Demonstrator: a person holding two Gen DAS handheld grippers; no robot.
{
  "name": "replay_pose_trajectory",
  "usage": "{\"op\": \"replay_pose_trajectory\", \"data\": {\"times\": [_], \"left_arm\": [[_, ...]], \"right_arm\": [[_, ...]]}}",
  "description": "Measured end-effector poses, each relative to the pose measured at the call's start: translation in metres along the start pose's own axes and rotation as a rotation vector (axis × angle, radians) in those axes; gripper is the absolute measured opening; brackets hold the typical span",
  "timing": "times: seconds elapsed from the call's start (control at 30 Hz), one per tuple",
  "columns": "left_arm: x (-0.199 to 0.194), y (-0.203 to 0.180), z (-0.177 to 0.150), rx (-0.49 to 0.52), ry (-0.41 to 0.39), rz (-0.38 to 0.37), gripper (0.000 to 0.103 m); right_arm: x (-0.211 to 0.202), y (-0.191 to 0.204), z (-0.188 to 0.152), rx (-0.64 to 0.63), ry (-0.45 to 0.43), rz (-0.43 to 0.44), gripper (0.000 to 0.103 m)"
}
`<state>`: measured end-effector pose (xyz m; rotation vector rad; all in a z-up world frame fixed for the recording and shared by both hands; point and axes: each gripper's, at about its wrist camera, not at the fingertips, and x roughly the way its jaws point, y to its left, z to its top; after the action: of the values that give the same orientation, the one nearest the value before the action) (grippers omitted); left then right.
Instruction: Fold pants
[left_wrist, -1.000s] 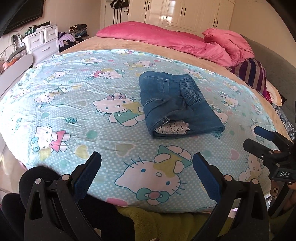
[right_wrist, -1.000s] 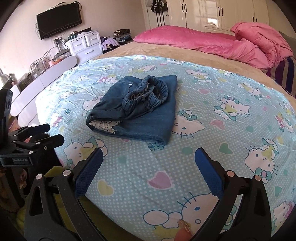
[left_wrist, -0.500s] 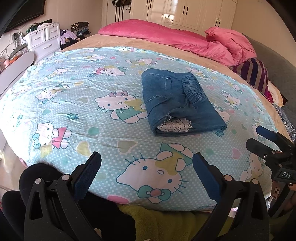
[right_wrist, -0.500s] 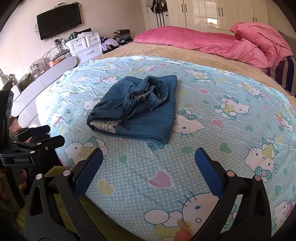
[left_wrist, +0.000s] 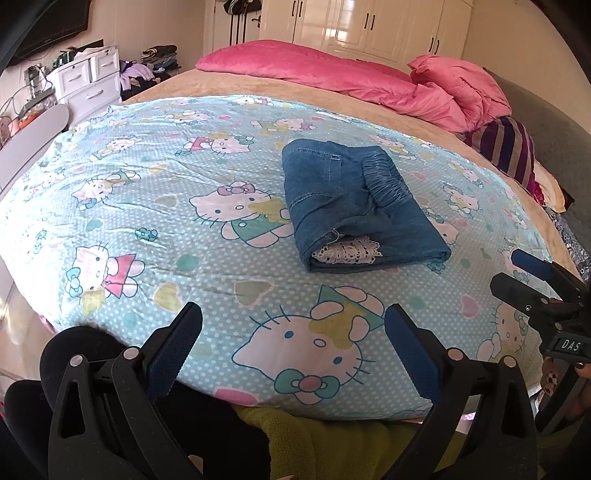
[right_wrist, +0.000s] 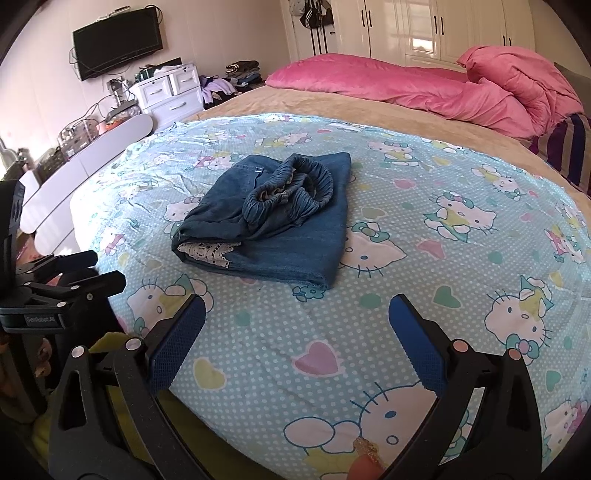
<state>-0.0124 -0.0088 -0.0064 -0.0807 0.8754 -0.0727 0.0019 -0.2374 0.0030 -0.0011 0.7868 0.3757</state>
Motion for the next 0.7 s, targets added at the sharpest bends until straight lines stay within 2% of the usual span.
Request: {"op": "replay_pose_trajectory", "data": {"times": [0.7], "left_arm": [[-0.001, -0.003, 0.0006, 0.01, -0.01, -0.004, 0.099]], "right_arm": [[-0.001, -0.0004, 0.0006, 0.002, -0.001, 0.0, 0.094]]}}
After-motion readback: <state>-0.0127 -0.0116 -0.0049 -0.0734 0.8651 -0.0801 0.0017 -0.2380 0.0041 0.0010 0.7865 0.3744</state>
